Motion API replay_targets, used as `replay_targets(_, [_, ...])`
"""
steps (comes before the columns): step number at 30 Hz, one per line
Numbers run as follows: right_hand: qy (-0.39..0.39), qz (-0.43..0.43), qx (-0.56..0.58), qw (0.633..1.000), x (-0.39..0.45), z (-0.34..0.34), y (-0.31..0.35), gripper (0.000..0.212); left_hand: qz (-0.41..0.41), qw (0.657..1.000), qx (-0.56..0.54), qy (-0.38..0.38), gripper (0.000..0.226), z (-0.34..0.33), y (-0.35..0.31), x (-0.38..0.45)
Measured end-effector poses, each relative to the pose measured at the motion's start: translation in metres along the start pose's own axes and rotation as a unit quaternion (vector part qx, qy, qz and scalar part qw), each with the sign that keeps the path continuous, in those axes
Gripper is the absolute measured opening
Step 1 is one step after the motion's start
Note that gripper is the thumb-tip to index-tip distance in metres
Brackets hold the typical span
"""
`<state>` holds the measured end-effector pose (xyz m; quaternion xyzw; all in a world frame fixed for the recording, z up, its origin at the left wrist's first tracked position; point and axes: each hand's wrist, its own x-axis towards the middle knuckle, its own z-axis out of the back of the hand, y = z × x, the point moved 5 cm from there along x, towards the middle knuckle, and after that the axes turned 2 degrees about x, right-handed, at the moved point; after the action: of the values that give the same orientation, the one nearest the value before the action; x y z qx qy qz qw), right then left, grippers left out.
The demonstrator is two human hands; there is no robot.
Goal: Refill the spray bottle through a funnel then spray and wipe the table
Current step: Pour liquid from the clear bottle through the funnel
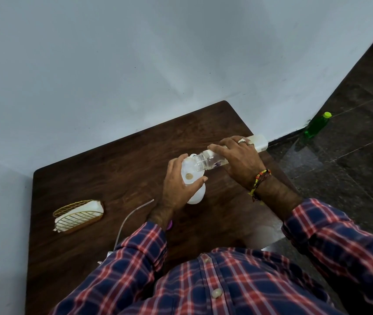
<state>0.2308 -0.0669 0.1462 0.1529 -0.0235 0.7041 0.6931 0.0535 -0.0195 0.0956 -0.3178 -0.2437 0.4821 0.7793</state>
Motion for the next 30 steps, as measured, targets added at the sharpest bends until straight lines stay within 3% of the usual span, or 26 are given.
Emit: replay_targets(30, [-0.015,0.005,-0.011,1.0,0.0001,0.0016,-0.0001,0.062,-0.004,1.0,-0.013,-0.002,0.085,0.0008,-0.0007,-0.0004])
